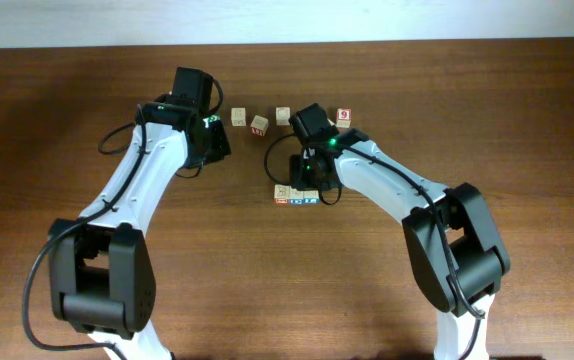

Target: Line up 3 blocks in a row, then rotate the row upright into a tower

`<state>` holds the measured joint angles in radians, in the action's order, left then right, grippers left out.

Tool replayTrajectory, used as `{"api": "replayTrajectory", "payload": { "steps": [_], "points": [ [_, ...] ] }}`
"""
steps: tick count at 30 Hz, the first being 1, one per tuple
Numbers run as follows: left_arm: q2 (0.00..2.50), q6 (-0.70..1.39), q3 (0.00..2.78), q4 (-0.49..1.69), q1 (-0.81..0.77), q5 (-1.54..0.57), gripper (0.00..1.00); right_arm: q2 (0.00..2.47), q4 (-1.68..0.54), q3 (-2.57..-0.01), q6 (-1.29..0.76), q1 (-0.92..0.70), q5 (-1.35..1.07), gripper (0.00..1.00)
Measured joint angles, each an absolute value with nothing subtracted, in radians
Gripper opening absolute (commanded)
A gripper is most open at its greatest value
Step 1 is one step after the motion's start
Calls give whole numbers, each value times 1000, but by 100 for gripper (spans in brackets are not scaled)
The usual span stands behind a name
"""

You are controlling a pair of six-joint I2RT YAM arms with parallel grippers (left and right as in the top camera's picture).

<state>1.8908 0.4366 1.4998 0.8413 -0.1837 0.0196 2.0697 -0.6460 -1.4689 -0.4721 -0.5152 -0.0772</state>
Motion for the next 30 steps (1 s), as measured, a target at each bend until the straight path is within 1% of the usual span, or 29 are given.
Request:
{"api": "replayTrajectory", "payload": {
  "steps": [5, 7, 9, 10, 11, 12, 13, 14, 15, 16, 17, 18, 19, 20, 22, 23, 25, 27, 30],
  "points": [
    [1891, 434, 1500, 841, -184, 20, 21, 2070, -655, -1469, -472, -515, -88, 23],
    [1891, 434, 1500, 841, -184, 20, 22, 2070, -657, -1469, -472, -515, -92, 29],
    [1891, 434, 1500, 841, -184, 20, 22, 2070, -652, -1470, -473, -515, -94, 30],
    [1891, 434, 1500, 841, -184, 20, 20, 2071, -658, -1482, -473, -512, -95, 30],
    [1891, 434, 1500, 841, -184, 20, 14, 2074, -677, -1517, -472, -508, -96, 30],
    [1891, 428, 1500, 841, -184, 20, 8, 2076, -718, -1563, -472, -500, -97, 30],
    [1891, 411, 1500, 841, -184, 20, 0, 2080, -802, -1651, -465, -482, -103, 29],
    [1891, 385, 1500, 850, -184, 20, 0, 2082, -869, -1728, -455, -465, -111, 29],
    [1891, 348, 1515, 905, -184, 18, 0, 2081, -973, -1848, -431, -435, -129, 29],
    [1891, 317, 1541, 941, -184, 12, 0, 2079, -1050, -1928, -415, -416, -145, 27],
    [1891, 282, 1581, 987, -184, -5, 0, 2076, -1236, -2099, -385, -376, -181, 25],
    [1889, 215, 1646, 1027, -184, -59, 0, 2070, -1268, -2135, -368, -366, -196, 23],
    [1887, 152, 1662, 1033, -184, -88, 0, 2064, -1438, -2220, -324, -329, -226, 20],
    [1886, 116, 1673, 1058, -184, -165, 0, 2056, -1485, -2235, -300, -313, -238, 20],
    [1888, 70, 1668, 1071, -190, -228, 0, 2056, -1520, -2230, -263, -285, -253, 19],
    [1889, 51, 1651, 1056, -196, -257, 0, 2057, -1515, -2195, -249, -271, -257, 20],
    [1903, 41, 1613, 1002, -208, -278, 0, 2057, -1417, -2113, -235, -271, -269, 19],
    [1959, 54, 1582, 959, -222, -280, 0, 2063, -1259, -2012, -233, -300, -275, 19],
    [2022, 123, 1575, 902, -221, -236, 0, 2068, -1034, -1888, -270, -386, -269, 18]
  ]
}}
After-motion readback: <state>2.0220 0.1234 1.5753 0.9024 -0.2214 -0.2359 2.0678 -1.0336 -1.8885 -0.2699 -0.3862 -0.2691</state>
